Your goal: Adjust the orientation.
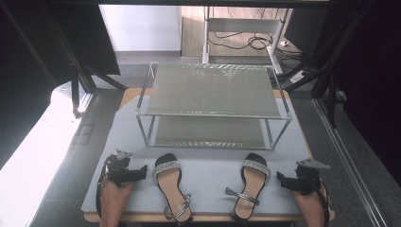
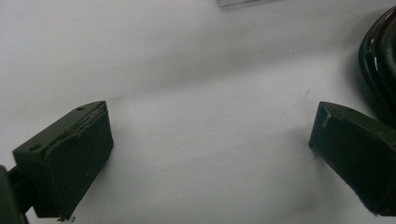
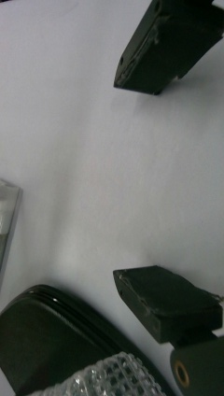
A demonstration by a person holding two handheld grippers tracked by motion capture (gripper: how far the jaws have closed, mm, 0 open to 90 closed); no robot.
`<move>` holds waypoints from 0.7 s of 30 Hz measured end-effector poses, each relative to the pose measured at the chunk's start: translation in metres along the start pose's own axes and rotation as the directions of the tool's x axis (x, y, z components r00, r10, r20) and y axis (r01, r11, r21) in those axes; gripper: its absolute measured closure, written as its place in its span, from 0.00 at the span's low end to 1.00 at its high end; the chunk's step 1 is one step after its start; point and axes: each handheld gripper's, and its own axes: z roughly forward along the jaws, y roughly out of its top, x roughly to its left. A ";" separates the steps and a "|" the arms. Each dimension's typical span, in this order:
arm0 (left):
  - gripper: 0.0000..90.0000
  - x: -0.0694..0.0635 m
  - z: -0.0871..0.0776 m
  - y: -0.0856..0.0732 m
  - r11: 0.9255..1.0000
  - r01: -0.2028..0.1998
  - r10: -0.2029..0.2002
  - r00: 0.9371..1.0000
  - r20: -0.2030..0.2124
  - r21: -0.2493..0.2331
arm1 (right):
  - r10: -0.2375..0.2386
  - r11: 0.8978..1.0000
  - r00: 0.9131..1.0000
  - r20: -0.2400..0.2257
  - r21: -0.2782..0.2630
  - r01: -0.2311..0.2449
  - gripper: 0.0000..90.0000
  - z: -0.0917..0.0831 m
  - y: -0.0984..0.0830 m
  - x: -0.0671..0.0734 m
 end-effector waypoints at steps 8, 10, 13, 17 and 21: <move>0.00 0.000 0.000 0.000 1.000 0.004 -0.004 1.000 0.002 -0.002 | 0.005 1.000 1.000 -0.010 -0.001 -0.005 0.10 0.000 0.000 -0.001; 0.00 0.000 0.000 0.000 1.000 0.006 -0.006 1.000 0.004 -0.003 | 0.005 1.000 1.000 -0.011 -0.002 -0.005 0.10 0.001 0.000 -0.001; 0.00 0.000 0.000 0.000 1.000 0.002 -0.002 1.000 0.005 -0.002 | 0.006 1.000 1.000 -0.011 -0.002 -0.006 0.10 0.001 0.000 -0.001; 0.00 0.000 0.000 0.000 1.000 0.000 0.000 1.000 0.008 -0.003 | 0.006 1.000 1.000 -0.011 -0.002 -0.006 0.10 0.001 0.000 -0.001; 0.00 -0.002 -0.002 -0.001 1.000 -0.029 0.029 0.999 0.026 0.001 | 0.005 1.000 1.000 -0.011 -0.003 -0.005 0.10 0.001 -0.001 -0.001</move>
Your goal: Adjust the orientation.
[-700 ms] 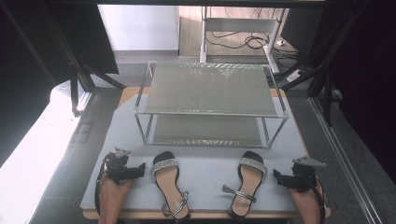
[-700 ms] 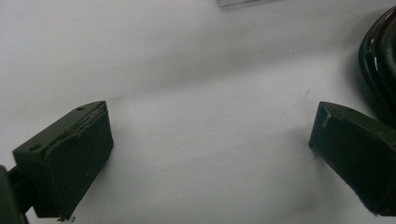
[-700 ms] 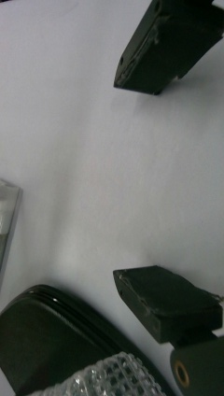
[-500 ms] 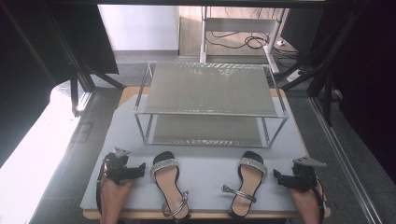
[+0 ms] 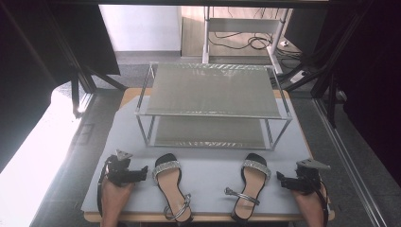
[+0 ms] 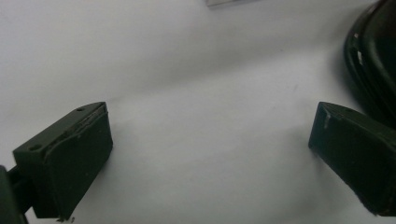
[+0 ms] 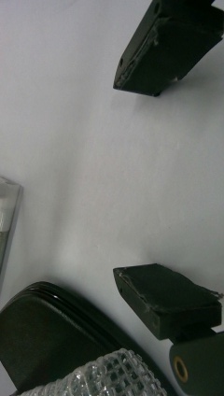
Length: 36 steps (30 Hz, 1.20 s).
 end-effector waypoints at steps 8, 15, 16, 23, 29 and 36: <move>0.00 -0.003 -0.012 -0.003 0.999 -0.031 0.032 1.000 0.002 -0.012 | 0.000 1.000 1.000 0.001 -0.001 0.000 0.10 0.000 0.000 0.000; 0.00 -0.008 -0.012 -0.007 0.999 -0.049 0.049 0.999 0.001 0.012 | 0.000 1.000 1.000 0.001 -0.001 0.000 0.10 0.000 0.000 0.000; 0.00 -0.013 -0.009 -0.006 0.998 -0.058 0.058 0.998 0.011 0.017 | 0.000 1.000 1.000 0.001 -0.001 0.000 0.10 0.000 0.000 0.000; 0.05 -0.025 -0.005 -0.001 0.999 -0.050 0.049 0.997 0.056 0.009 | 0.000 1.000 1.000 0.001 -0.001 0.000 0.10 0.000 0.000 0.000; 0.06 -0.031 0.001 0.005 0.999 -0.053 0.052 0.996 0.071 0.005 | 0.000 1.000 1.000 0.001 -0.001 0.000 0.10 0.000 0.000 0.000; 0.06 -0.049 0.014 0.020 0.996 -0.089 0.088 0.991 0.105 0.004 | 0.000 1.000 1.000 0.001 0.000 0.000 0.10 0.000 0.000 0.000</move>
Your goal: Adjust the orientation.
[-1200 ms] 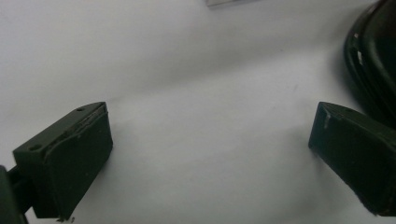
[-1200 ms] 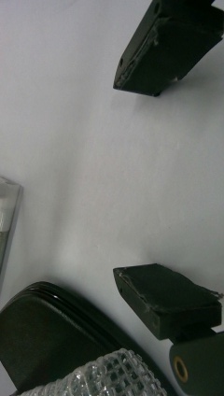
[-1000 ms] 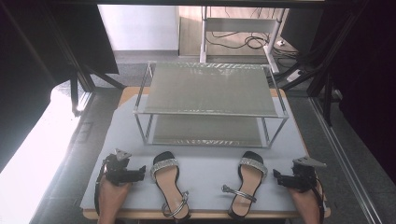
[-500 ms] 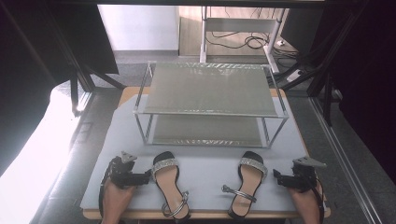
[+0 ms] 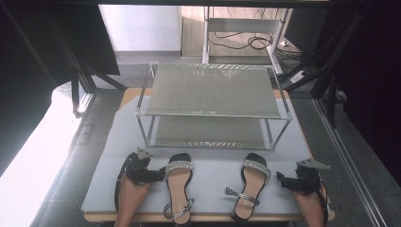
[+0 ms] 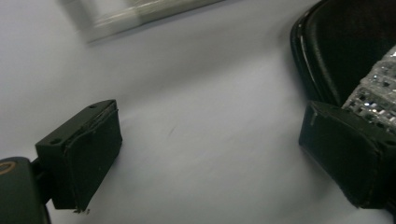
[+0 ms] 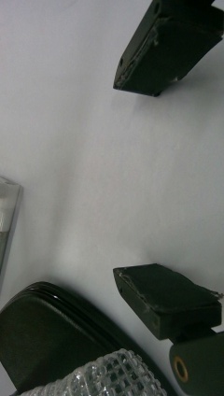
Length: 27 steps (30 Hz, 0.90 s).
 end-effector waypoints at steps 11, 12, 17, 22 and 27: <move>0.08 -0.033 0.025 0.027 0.997 -0.080 0.080 0.995 0.063 -0.004 | 0.000 1.000 1.000 0.000 -0.001 0.000 0.10 0.000 0.000 0.000; 0.08 -0.036 0.027 0.029 0.996 -0.090 0.090 0.994 0.067 -0.008 | -0.001 1.000 1.000 0.001 -0.001 0.001 0.10 0.000 0.000 0.000; 0.08 -0.051 0.034 0.036 0.993 -0.120 0.121 0.989 0.087 -0.017 | -0.001 1.000 1.000 0.000 -0.001 0.001 0.10 0.000 0.000 0.000; 0.07 -0.044 0.029 0.036 0.992 -0.123 0.121 0.985 0.124 0.010 | -0.001 1.000 1.000 0.001 -0.002 0.001 0.10 0.000 0.000 0.000; 0.10 -0.041 0.007 0.031 0.993 -0.107 0.113 0.976 0.188 -0.044 | -0.001 1.000 1.000 0.001 -0.002 0.001 0.10 0.000 0.000 0.000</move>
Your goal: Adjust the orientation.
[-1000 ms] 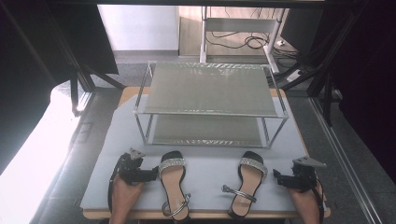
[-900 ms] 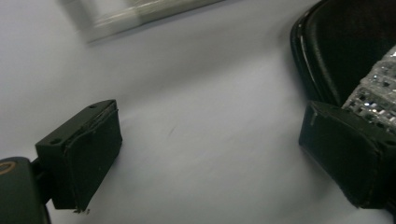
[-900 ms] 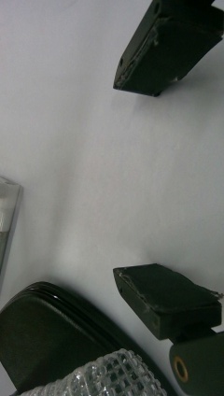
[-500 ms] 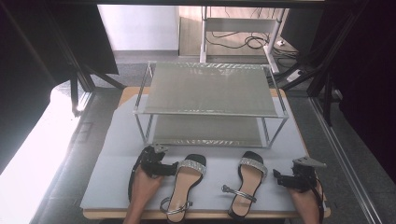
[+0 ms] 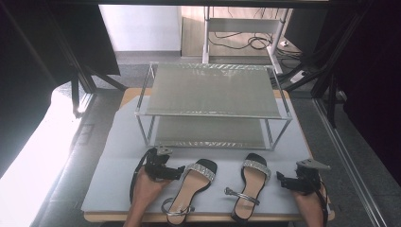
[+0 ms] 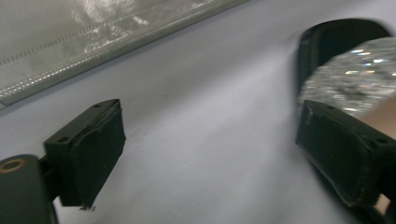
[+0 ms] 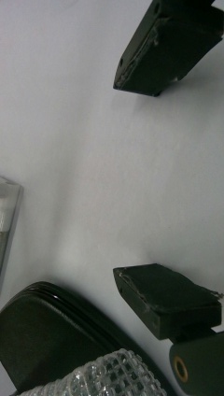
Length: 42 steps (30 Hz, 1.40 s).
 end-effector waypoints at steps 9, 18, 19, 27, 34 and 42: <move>0.22 -0.021 0.002 0.005 0.999 -0.042 0.042 0.991 0.124 -0.007 | -0.001 1.000 1.000 0.000 -0.001 0.001 0.10 0.000 0.000 0.000; 0.52 -0.025 0.021 0.012 1.000 -0.004 0.000 0.981 0.195 0.020 | 0.000 1.000 1.000 0.000 -0.001 0.000 0.10 0.000 0.000 0.000; 0.55 -0.024 0.022 0.013 1.000 0.009 -0.014 0.972 0.234 0.024 | 0.000 1.000 1.000 0.000 -0.001 0.000 0.10 0.000 0.000 0.000; 0.72 -0.016 0.025 0.018 0.995 0.062 -0.085 0.946 0.314 0.082 | 0.000 1.000 1.000 0.000 -0.001 0.000 0.10 0.000 0.000 0.000; 0.76 -0.013 0.024 0.027 0.986 0.081 -0.122 0.942 0.312 0.143 | 0.000 1.000 1.000 0.000 -0.001 0.000 0.10 0.000 0.000 0.000; 0.77 -0.009 0.011 0.042 0.981 0.097 -0.143 0.947 0.289 0.166 | 0.000 1.000 1.000 -0.001 -0.001 0.000 0.10 0.000 0.000 0.000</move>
